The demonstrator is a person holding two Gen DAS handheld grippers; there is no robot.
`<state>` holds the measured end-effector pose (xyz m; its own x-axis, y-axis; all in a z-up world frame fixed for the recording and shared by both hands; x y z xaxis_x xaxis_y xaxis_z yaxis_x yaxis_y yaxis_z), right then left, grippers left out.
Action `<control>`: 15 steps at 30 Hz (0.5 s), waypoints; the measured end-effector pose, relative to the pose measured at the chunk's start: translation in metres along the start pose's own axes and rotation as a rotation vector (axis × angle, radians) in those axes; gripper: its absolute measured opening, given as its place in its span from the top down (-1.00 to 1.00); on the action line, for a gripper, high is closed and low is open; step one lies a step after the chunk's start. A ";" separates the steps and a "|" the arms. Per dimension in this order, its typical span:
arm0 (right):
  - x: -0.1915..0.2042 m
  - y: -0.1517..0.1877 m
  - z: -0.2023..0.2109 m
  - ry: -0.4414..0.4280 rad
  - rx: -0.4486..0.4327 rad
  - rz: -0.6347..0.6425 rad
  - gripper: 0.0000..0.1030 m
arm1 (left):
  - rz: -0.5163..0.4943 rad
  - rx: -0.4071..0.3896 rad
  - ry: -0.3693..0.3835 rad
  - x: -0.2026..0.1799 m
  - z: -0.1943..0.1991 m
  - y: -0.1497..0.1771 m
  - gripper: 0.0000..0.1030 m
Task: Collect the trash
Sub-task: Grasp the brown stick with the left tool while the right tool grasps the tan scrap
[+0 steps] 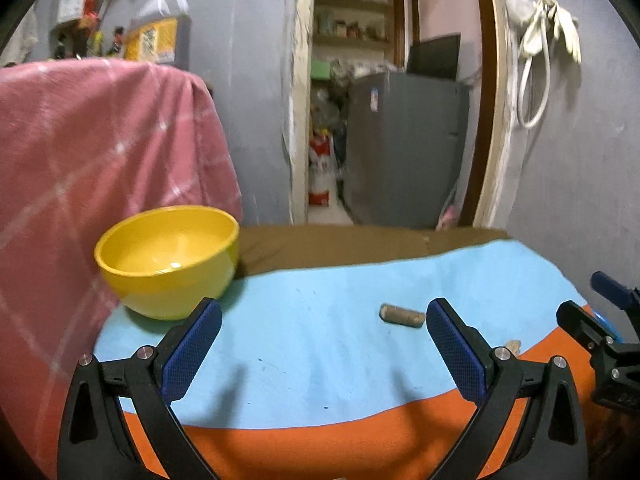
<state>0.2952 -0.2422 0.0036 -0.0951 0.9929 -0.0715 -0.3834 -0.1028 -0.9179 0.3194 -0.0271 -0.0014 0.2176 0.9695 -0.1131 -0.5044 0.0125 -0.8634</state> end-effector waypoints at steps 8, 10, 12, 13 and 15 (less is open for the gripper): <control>0.006 0.016 -0.018 -0.070 0.137 0.022 -0.52 | -0.014 0.151 0.064 -0.005 -0.038 0.004 -0.94; 0.007 0.019 -0.022 -0.089 0.163 0.026 -0.44 | -0.028 0.187 0.092 -0.009 -0.046 0.005 -0.92; 0.008 0.023 -0.024 -0.108 0.186 0.027 -0.33 | -0.045 0.218 0.114 -0.013 -0.053 0.005 -0.80; 0.010 0.025 -0.026 -0.118 0.199 0.030 -0.30 | -0.053 0.232 0.121 -0.015 -0.056 0.006 -0.73; 0.012 0.026 -0.028 -0.123 0.212 0.040 -0.22 | -0.079 0.259 0.129 -0.020 -0.062 0.007 -0.63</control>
Point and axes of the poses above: each gripper's, at about its wrist camera, not at the fingertips, and z roughly against the way its jaws point, x to its left, y to its underside, the point moved 4 cm from there along -z, roughly the way its jaws point, and after that the axes turned 9 degrees about y, right-handed, at the moved point
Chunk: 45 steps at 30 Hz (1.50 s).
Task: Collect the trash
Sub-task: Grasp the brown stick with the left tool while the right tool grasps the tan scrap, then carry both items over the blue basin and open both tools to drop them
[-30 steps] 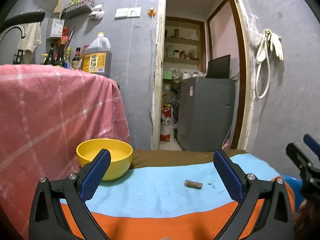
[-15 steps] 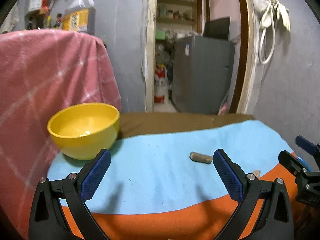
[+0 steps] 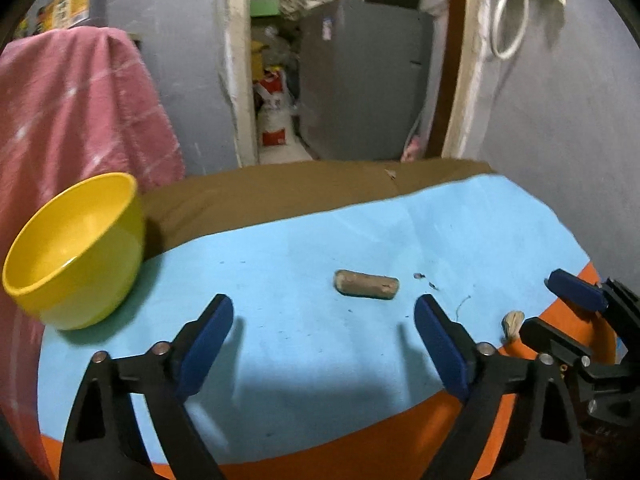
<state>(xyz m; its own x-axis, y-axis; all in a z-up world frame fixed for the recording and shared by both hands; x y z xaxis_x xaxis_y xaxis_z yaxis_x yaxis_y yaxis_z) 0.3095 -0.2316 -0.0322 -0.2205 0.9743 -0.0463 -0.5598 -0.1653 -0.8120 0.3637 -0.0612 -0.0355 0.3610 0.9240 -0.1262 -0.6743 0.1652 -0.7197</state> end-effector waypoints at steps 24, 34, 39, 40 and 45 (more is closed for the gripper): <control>0.014 0.012 -0.010 -0.094 0.073 0.028 0.52 | -0.118 0.145 0.043 -0.023 -0.042 -0.006 0.31; -0.018 -0.003 0.030 -0.021 -0.121 -0.055 0.52 | -0.066 -0.060 0.098 -0.045 0.000 -0.007 0.31; -0.040 -0.009 0.062 0.077 -0.271 -0.097 0.52 | -0.030 -0.211 0.142 -0.067 0.029 -0.013 0.31; -0.045 -0.011 0.068 0.100 -0.302 -0.102 0.52 | -0.033 -0.231 0.149 -0.073 0.033 -0.016 0.31; -0.064 -0.012 0.095 0.196 -0.426 -0.127 0.52 | -0.077 -0.342 0.194 -0.108 0.054 -0.024 0.31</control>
Point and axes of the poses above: each gripper's, at about its wrist camera, not at the fingertips, and z roughly against the way its jaws point, x to its left, y to its underside, the point moved 4 cm from there along -z, roughly the way its jaws point, and after that the axes turned 9 degrees about y, right-handed, at the moved point
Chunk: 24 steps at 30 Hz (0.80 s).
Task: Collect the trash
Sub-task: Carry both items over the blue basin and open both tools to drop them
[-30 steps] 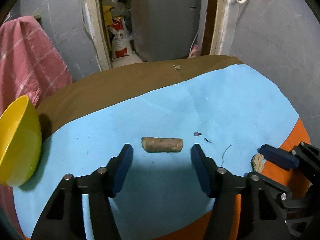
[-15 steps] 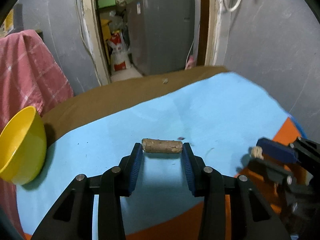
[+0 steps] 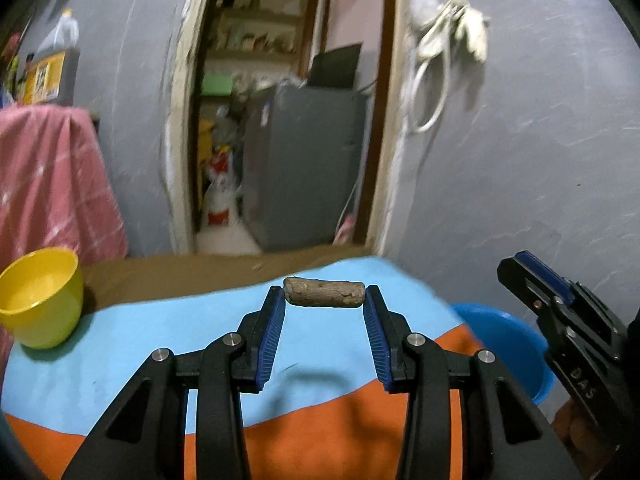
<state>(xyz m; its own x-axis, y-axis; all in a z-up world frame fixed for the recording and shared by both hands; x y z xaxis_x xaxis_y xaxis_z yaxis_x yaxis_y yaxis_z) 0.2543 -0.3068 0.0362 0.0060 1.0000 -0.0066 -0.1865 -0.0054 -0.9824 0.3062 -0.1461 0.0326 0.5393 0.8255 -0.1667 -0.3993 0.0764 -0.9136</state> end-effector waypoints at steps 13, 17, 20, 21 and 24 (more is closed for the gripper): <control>-0.085 0.000 0.020 0.248 -0.024 -0.119 0.52 | -0.022 0.040 0.189 -0.086 -0.038 -0.014 0.31; -0.114 0.011 0.017 0.303 0.048 -0.184 0.52 | 0.000 0.110 0.229 -0.103 -0.057 -0.009 0.31; -0.131 0.018 0.017 0.327 0.084 -0.222 0.52 | 0.013 0.154 0.254 -0.112 -0.067 -0.003 0.31; -0.135 0.020 0.017 0.330 0.093 -0.232 0.52 | 0.015 0.167 0.261 -0.116 -0.071 -0.001 0.31; -0.142 0.026 0.018 0.337 0.122 -0.254 0.50 | 0.019 0.204 0.274 -0.122 -0.081 0.004 0.31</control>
Point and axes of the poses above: each gripper's, at about its wrist camera, not at the fingertips, and z roughly against the way its jaws point, x to its left, y to its underside, the point moved 4 cm from there along -z, roughly the way its jaws point, and after that the axes turned 9 degrees about y, right-handed, at the moved point
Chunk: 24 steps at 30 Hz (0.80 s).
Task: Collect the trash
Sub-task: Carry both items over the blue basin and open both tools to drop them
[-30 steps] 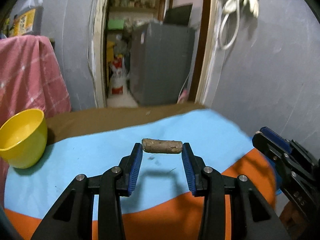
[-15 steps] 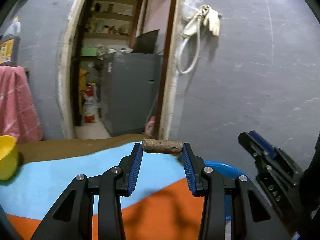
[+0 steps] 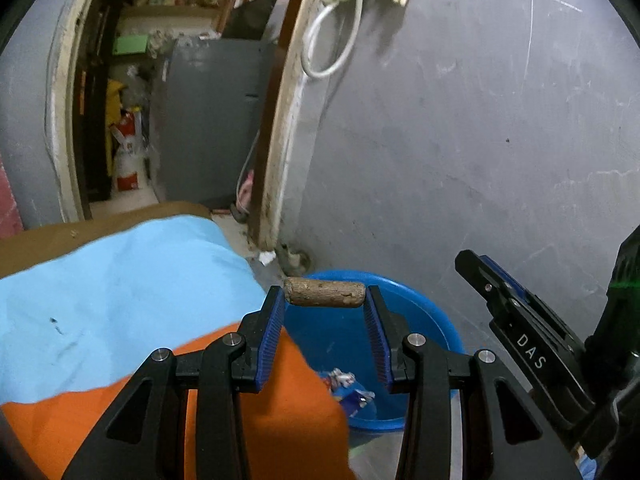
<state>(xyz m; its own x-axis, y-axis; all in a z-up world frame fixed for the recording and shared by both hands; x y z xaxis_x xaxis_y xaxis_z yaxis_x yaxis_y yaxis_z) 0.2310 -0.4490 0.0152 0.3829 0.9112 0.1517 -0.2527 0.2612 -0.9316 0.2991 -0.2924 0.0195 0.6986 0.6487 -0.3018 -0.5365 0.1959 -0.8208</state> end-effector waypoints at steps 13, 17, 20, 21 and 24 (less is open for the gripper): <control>-0.018 0.003 -0.007 0.015 0.054 -0.061 0.29 | 0.037 0.057 0.022 0.003 -0.016 0.015 0.12; -0.020 0.003 -0.008 0.013 0.053 -0.066 0.28 | 0.037 0.047 0.010 0.002 -0.014 0.017 0.10; -0.020 0.003 -0.007 0.014 0.053 -0.064 0.26 | 0.035 0.045 -0.002 0.001 -0.013 0.018 0.09; -0.020 0.003 -0.007 0.014 0.052 -0.065 0.25 | 0.034 0.044 -0.005 0.002 -0.012 0.018 0.09; -0.020 0.002 -0.007 0.011 0.051 -0.066 0.18 | 0.034 0.042 -0.018 0.006 -0.008 0.017 0.09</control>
<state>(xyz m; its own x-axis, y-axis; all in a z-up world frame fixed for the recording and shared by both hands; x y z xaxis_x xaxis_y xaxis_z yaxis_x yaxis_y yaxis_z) 0.2294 -0.4688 0.0080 0.4098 0.8880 0.2085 -0.2715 0.3370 -0.9015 0.2976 -0.2913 0.0002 0.6715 0.6682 -0.3203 -0.5796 0.2043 -0.7889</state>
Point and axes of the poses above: each gripper's, at about its wrist camera, not at the fingertips, and z roughly against the way its jaws point, x to its left, y to its underside, the point moved 4 cm from there along -z, roughly the way its jaws point, and after that the axes turned 9 degrees about y, right-handed, at the moved point
